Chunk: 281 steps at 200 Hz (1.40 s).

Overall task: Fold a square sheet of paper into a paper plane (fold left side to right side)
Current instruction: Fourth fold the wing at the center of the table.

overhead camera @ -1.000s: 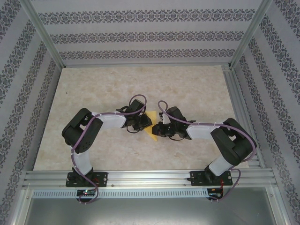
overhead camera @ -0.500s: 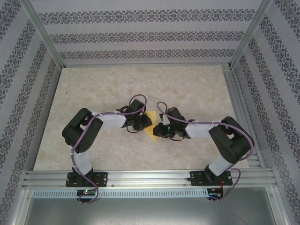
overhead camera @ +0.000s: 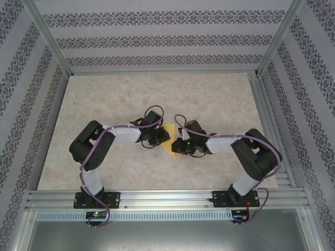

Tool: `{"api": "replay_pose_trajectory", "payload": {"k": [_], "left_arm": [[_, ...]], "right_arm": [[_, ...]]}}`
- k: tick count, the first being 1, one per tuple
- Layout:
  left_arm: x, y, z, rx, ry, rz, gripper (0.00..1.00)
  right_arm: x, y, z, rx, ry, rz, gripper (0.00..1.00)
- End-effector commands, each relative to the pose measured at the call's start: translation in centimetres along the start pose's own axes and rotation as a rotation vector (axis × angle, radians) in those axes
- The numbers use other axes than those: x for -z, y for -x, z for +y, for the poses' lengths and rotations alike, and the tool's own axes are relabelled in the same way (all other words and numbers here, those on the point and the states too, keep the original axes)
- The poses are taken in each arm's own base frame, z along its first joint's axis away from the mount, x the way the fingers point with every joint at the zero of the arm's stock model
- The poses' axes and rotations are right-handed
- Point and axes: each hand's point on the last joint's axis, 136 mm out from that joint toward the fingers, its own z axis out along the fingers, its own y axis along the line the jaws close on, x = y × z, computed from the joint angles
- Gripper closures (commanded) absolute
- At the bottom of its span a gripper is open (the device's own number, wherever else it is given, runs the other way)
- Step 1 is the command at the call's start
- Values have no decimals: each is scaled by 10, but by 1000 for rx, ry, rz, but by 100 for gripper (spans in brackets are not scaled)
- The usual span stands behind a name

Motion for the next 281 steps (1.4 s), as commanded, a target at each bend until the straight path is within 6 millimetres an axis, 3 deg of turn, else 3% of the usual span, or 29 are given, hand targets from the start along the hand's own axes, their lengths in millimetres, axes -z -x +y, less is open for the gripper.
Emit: {"api": "replay_pose_trajectory", "payload": {"k": [1,33,50,110,126,140,183,217,236,281], "left_arm": [[-14,-15,32,-2,117,43,78],[-13,-15,31,-7,117,40,78],[-6,-12,21,-22,88,37,78],[60,17,-35,-114,-55,-43,63],[73,22,-41,-118,-86,-65,64],[78,23,-43,-118,-101,-73,72],[53,9,-56,-84,-243,22,96],[30,1,-57,-75,-251,62,97],[16,-5,-48,-56,-227,76,99],[1,-8,-38,-10,-237,76,100]], "right_arm": [[-2,3,-6,5,-19,-1,87],[-4,-1,-14,-5,-38,15,88],[-5,-6,-20,-15,-53,27,87],[-6,-20,-40,-47,-115,72,88],[-6,-21,-43,-49,-125,77,88],[-7,-22,-44,-49,-127,78,88],[-6,-21,-44,-46,-135,81,88],[-6,-20,-44,-41,-142,82,88],[-7,-20,-44,-42,-145,83,88],[-7,-21,-45,-39,-149,89,88]]}}
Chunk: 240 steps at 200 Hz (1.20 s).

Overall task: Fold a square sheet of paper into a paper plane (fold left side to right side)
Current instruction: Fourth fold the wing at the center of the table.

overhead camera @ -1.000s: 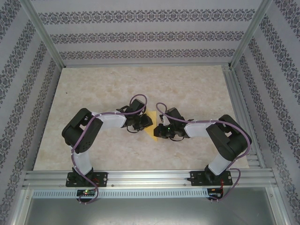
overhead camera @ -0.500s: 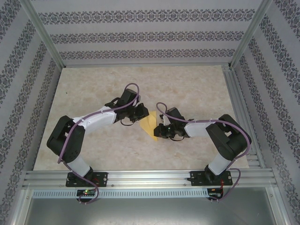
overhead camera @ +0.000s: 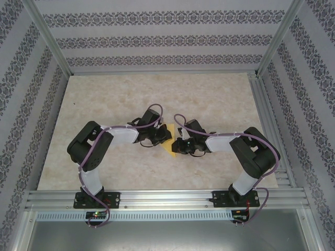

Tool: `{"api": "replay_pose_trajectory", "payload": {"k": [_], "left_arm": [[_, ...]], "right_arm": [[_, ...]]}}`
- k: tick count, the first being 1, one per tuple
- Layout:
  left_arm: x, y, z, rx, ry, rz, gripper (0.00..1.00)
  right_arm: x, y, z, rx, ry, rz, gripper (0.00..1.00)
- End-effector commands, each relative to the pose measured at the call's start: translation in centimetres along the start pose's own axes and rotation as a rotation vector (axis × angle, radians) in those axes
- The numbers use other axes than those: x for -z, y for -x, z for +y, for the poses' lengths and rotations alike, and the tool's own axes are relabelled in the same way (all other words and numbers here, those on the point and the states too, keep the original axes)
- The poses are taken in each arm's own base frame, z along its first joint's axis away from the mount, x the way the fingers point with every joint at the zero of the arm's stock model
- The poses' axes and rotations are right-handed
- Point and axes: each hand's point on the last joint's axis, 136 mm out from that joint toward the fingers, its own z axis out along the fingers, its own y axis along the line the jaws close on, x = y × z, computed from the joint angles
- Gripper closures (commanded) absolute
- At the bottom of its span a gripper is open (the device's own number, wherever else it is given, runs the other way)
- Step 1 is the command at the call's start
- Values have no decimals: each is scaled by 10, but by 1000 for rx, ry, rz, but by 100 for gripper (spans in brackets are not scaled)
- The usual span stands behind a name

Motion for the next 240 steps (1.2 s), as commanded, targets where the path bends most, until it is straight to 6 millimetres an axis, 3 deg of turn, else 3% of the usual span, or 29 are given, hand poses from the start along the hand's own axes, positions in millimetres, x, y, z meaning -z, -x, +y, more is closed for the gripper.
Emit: {"api": "replay_pose_trajectory", "payload": {"k": [1,138,191,240], "left_arm": [[-9,-1,-10,0,-53,-2,100],[-22,1,28,-16,64,-17,100],[-16,17,41,-17,101,-43,100],[-13,30,38,-46,113,-55,97]], "right_arm": [[-6,-21,-40,-43,-149,62,88],[-5,-29,-47,-31,-211,96,88],[-6,-33,-50,-37,-219,107,88],[-6,-35,-51,-37,-226,114,88]]}}
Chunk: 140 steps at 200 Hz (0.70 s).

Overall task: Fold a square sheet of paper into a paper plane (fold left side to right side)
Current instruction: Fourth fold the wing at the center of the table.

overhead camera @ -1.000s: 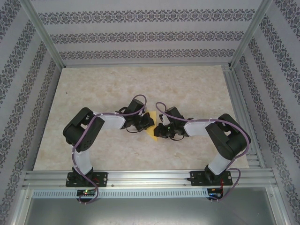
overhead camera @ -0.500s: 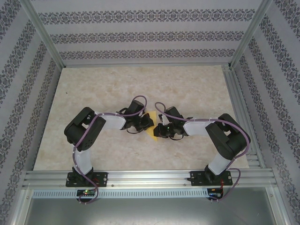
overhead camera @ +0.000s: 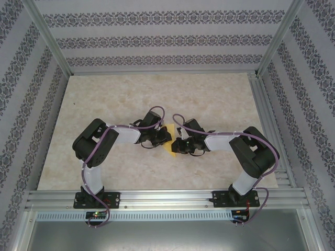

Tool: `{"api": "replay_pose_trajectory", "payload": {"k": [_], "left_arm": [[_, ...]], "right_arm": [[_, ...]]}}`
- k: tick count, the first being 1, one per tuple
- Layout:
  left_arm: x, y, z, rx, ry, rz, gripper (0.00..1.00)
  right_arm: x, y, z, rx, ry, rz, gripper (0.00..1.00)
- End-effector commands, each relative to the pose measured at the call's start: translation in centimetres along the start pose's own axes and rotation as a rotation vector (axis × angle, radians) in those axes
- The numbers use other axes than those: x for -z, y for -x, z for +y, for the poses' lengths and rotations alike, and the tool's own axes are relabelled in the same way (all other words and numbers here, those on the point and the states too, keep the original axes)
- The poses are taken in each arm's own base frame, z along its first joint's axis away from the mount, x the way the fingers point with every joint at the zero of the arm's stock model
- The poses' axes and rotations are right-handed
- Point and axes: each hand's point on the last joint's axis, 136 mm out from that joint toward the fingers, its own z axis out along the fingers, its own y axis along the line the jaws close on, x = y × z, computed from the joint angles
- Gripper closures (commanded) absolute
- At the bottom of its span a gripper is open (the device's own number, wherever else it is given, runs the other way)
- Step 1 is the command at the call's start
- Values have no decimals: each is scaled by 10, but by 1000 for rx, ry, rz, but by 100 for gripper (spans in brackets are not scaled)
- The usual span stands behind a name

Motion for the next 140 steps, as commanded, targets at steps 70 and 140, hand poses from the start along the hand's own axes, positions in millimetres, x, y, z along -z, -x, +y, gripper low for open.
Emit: {"api": "replay_pose_trajectory", "payload": {"k": [70,140], "left_arm": [[8,60,14,-25,55,-113,95],[7,98,15,-23,64,-135,95]], "right_arm": [[-9,-37,-50,-57,-189,102,88],[-10,-36,-50,-55,-189,101,88]]}}
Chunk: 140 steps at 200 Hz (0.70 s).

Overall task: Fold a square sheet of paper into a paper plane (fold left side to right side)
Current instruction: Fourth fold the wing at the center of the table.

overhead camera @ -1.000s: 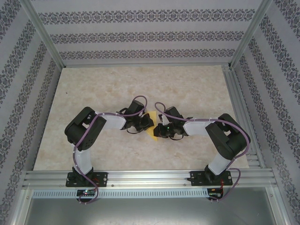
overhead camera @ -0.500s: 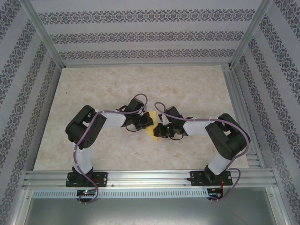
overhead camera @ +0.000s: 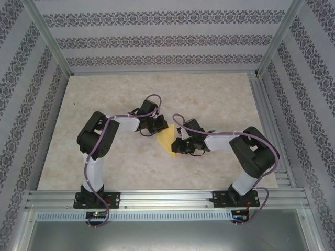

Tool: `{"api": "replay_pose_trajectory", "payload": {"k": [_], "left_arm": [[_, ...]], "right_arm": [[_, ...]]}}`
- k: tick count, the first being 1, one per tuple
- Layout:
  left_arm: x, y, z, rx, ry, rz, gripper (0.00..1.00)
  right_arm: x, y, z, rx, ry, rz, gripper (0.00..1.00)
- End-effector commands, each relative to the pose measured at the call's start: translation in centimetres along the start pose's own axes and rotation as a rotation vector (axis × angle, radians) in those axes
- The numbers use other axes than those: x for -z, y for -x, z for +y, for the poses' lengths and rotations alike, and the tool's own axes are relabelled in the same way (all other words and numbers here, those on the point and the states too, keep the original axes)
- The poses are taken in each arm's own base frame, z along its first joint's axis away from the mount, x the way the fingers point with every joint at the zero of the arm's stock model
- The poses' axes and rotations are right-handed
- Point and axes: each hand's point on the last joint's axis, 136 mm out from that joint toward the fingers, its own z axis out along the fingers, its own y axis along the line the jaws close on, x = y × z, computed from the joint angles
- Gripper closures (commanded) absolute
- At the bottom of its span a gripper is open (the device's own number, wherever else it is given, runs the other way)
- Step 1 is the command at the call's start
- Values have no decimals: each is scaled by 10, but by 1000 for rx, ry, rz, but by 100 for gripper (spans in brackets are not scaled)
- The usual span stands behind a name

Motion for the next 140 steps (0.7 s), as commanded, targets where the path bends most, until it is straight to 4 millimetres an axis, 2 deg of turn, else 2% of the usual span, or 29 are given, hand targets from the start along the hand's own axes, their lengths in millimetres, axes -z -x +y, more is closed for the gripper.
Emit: {"api": "replay_pose_trajectory", "payload": {"k": [1,49,98,124,140], "left_arm": [[0,19,16,-11,49,-33,95],[-3,37,32,-7,76,-50,95],[7,73,33,-43,94,-81,93],[18,93,24,-62,74,-98,91],[30,103,11,-84,53,-118,91]], "right_arm": [[-9,-36,-50,-55,-189,101,88],[-10,-34,-48,-51,-183,99,88],[-11,-28,-44,-46,-173,89,88],[-12,-26,-43,-41,-172,87,88],[-12,-26,-43,-43,-171,87,88]]}}
